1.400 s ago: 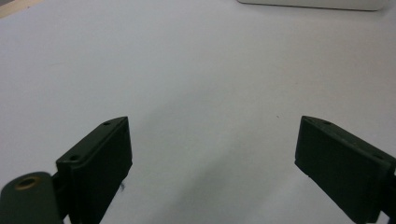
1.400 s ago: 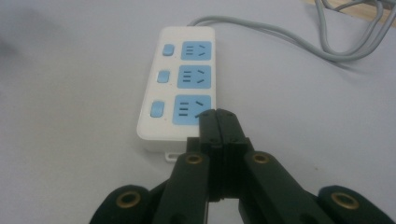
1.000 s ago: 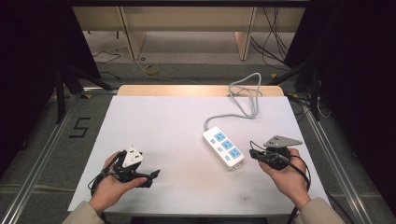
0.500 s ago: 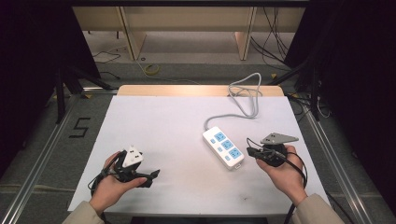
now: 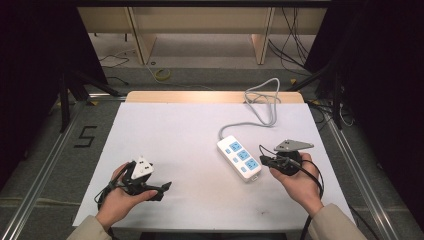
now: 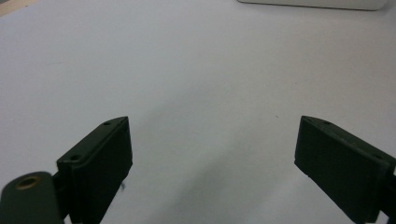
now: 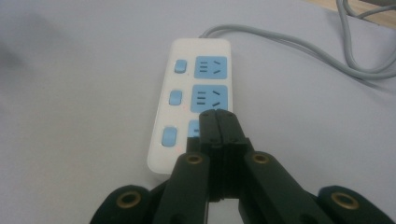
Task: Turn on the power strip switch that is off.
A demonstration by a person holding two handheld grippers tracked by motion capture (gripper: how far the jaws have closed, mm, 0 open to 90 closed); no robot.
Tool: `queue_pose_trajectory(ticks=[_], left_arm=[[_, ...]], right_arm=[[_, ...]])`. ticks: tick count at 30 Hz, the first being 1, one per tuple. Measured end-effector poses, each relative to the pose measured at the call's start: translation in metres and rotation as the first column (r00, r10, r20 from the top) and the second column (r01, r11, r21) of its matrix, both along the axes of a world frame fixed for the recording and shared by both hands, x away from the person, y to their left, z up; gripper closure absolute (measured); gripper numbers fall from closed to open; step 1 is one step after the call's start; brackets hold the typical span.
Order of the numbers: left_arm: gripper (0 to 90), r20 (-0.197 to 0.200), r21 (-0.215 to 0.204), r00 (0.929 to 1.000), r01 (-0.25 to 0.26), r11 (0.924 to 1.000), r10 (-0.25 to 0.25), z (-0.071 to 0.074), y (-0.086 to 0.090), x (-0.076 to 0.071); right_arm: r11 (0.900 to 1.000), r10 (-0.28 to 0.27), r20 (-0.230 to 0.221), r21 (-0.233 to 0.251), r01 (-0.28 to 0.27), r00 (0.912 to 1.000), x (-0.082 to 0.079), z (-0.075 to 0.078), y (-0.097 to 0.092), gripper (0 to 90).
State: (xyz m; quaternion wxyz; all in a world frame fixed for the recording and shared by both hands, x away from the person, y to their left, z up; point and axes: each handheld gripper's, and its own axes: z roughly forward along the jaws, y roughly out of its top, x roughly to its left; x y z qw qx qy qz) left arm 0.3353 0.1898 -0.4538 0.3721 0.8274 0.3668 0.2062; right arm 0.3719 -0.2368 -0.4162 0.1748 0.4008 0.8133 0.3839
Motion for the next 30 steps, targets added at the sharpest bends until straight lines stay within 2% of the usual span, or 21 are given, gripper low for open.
queue_pose_trajectory(ticks=[30], left_arm=[[10.7,0.002,-0.009,1.0000,-0.002,1.0000,0.002,0.000,0.000,0.000]], right_arm=[[0.9999,0.013,-0.010,-0.011,-0.013,0.9999,0.011,0.003,0.011,90.0]])
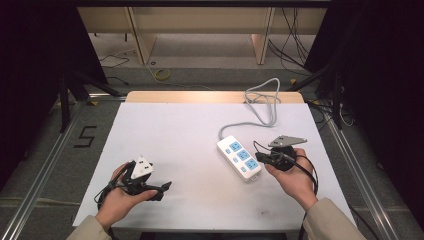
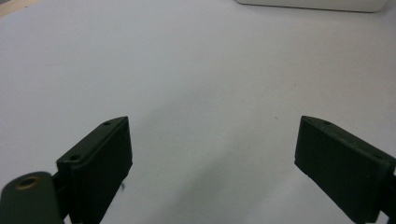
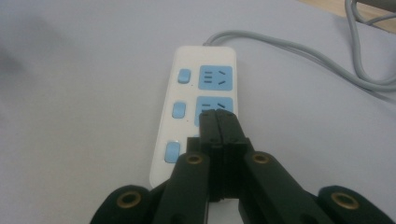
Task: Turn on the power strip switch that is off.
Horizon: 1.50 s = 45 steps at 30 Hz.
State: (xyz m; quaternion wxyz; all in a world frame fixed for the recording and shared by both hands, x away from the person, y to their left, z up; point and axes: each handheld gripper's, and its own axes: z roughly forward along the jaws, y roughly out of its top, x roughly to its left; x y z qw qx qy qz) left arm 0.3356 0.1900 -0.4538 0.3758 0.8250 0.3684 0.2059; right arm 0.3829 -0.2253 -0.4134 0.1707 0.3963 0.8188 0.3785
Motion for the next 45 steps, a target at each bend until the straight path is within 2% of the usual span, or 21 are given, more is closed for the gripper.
queue_pose_trajectory(ticks=[45], left_arm=[[11.0,-0.006,-0.010,0.9999,-0.011,0.9999,0.011,0.000,0.001,0.001]], right_arm=[[0.9999,-0.001,-0.015,-0.013,0.001,0.9999,0.016,0.005,0.015,90.0]])
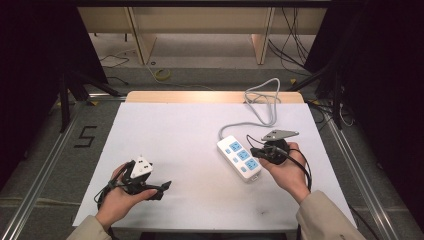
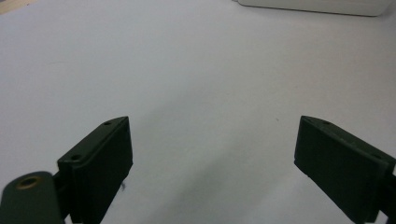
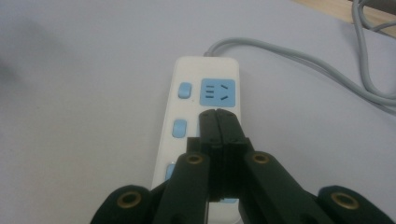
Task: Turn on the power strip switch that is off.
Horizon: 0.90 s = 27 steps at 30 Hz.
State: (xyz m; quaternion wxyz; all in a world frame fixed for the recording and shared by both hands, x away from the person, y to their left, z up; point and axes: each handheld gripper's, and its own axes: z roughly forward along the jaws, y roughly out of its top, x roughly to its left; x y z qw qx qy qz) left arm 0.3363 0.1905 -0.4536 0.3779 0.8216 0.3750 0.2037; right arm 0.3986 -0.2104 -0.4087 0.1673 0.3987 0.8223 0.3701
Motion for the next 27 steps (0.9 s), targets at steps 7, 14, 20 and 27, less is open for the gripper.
queue_pose_trajectory(ticks=[7,14,20,27], left_arm=[[11.0,-0.001,-0.002,1.0000,-0.002,1.0000,0.002,0.000,0.000,0.000],[11.0,0.000,0.000,1.0000,-0.004,1.0000,0.004,0.000,0.001,0.000],[11.1,0.002,0.001,1.0000,-0.001,1.0000,0.001,0.000,0.000,0.000],[11.2,0.002,0.001,1.0000,0.001,1.0000,-0.001,0.000,0.000,0.000]], right_arm=[[0.9999,0.010,-0.007,0.001,-0.010,0.9999,0.003,0.000,0.004,90.0],[0.9998,0.020,-0.013,-0.010,-0.020,0.9997,0.006,0.000,0.008,90.0],[0.9997,0.022,-0.016,-0.010,-0.022,0.9996,0.008,0.001,0.009,90.0],[0.9996,0.024,-0.020,-0.015,-0.024,0.9995,0.010,0.000,0.012,90.0]])
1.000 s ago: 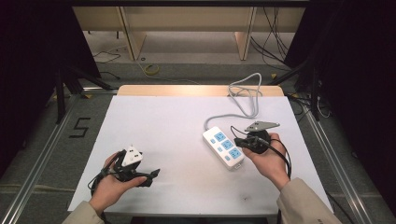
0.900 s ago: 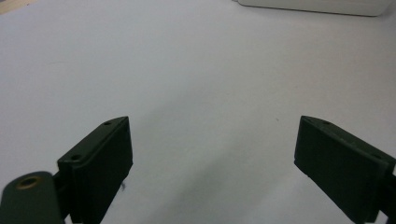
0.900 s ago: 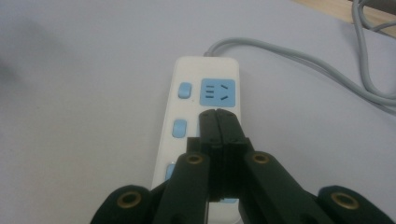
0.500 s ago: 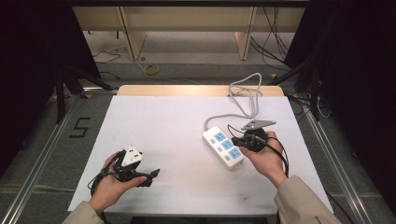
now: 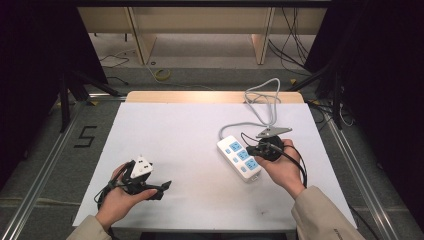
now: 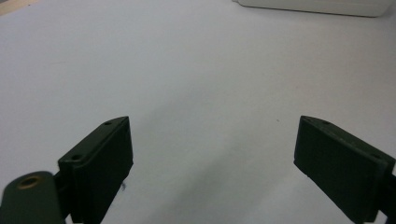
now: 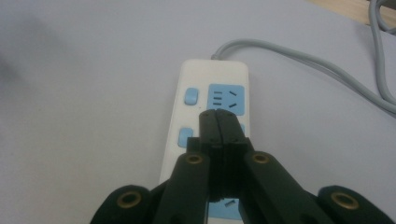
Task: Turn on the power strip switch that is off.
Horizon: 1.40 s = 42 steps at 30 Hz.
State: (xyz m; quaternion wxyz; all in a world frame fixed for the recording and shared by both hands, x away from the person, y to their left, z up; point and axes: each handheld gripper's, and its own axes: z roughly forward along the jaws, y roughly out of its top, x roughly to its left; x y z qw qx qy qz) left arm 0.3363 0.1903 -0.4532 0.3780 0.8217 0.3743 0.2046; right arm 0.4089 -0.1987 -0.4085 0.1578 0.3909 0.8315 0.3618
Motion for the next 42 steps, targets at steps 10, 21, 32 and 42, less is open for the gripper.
queue_pose_trajectory(ticks=[10,21,32,42], left_arm=[[11.4,0.002,0.000,1.0000,0.001,1.0000,-0.001,0.000,0.000,0.000],[11.5,0.000,-0.002,1.0000,-0.002,1.0000,0.002,0.000,0.000,0.000],[11.6,0.002,0.000,1.0000,0.001,1.0000,-0.001,0.000,0.000,0.001],[11.7,0.001,-0.003,1.0000,-0.001,1.0000,0.001,0.000,0.000,0.000]], right_arm=[[1.0000,0.009,0.000,-0.005,-0.009,1.0000,0.004,0.002,0.004,90.0],[0.9999,0.014,-0.003,-0.010,-0.014,0.9999,0.009,0.004,0.010,90.0],[0.9997,0.019,-0.007,-0.014,-0.019,0.9998,0.016,0.004,0.015,90.0],[0.9996,0.022,-0.012,-0.015,-0.022,0.9997,0.021,0.004,0.020,90.0]])
